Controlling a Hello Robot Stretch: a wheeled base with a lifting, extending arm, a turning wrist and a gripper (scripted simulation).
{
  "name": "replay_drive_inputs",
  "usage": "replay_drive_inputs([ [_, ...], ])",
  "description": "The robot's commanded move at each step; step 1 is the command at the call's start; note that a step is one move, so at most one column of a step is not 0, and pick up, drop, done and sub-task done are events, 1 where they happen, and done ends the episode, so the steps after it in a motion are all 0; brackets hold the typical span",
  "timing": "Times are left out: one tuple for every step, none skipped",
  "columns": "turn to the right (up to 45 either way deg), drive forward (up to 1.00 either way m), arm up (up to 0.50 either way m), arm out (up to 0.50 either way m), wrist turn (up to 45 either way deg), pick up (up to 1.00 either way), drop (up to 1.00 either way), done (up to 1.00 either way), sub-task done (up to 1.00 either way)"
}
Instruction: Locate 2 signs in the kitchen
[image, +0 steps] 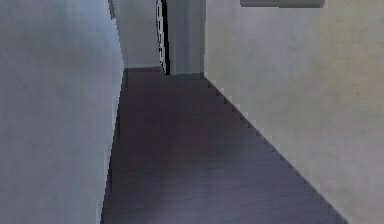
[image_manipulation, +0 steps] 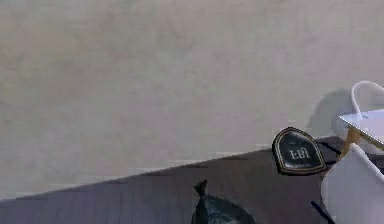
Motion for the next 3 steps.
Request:
replay_drive_inputs([
  [0.0, 0.20, 0.00, 0.00, 0.0, 0.00, 0.00, 0.00, 0.00],
  [45.0, 0.00, 0.00, 0.00, 0.0, 0.00, 0.00, 0.00, 0.00],
  [27.0, 0.00, 0.00, 0.00, 0.0, 0.00, 0.00, 0.00, 0.00],
])
